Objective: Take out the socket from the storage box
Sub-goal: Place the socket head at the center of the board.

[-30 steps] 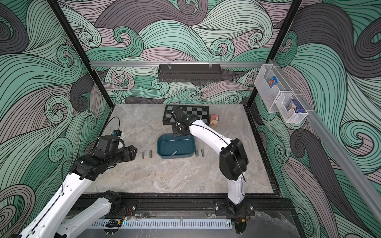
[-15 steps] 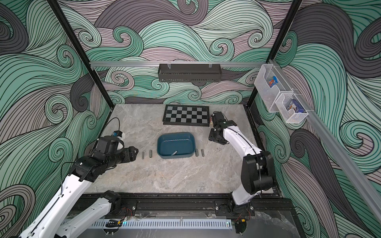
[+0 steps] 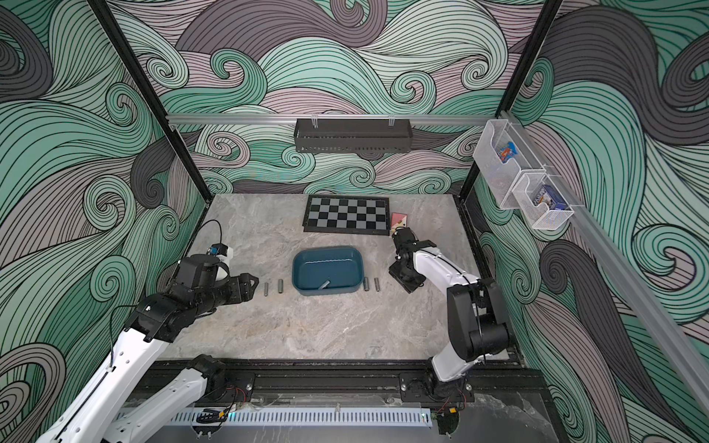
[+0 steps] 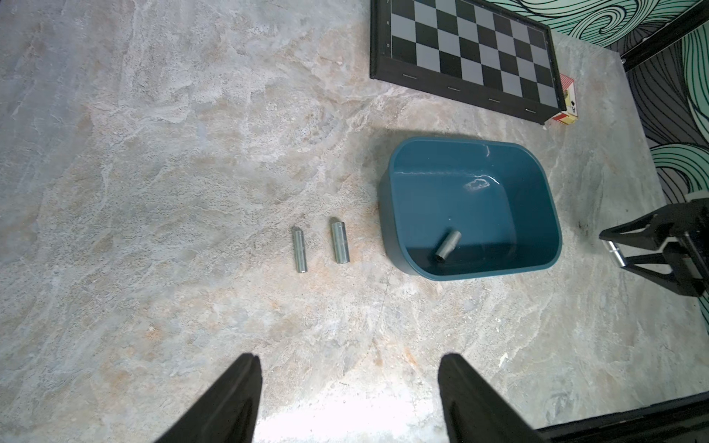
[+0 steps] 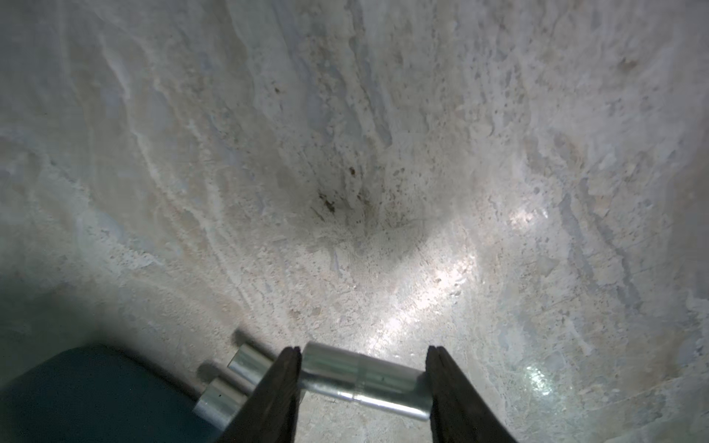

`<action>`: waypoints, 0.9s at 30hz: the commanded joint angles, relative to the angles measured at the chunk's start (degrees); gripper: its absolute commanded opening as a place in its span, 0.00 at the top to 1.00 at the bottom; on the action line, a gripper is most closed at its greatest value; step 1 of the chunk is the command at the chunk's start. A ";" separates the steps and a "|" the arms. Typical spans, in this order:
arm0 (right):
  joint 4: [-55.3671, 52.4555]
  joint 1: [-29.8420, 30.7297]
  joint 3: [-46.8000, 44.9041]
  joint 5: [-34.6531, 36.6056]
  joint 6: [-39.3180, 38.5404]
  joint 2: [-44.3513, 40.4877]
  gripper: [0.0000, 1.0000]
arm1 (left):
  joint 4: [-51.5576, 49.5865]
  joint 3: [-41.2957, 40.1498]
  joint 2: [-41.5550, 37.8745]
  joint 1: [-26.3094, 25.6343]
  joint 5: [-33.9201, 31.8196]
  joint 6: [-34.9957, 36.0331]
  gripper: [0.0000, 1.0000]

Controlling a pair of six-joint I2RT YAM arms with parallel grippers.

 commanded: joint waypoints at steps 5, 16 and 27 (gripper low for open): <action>3.13 4.38 0.64 0.39 15.41 4.04 0.59 | 0.81 0.07 -0.96 0.08 1.43 1.09 0.23; 3.92 5.14 2.49 -1.15 21.95 9.47 0.57 | 0.82 0.04 -1.14 0.02 1.43 1.18 0.23; 5.01 5.14 3.56 -1.98 24.63 11.84 0.53 | 0.56 0.05 -1.46 -0.80 0.73 0.98 0.23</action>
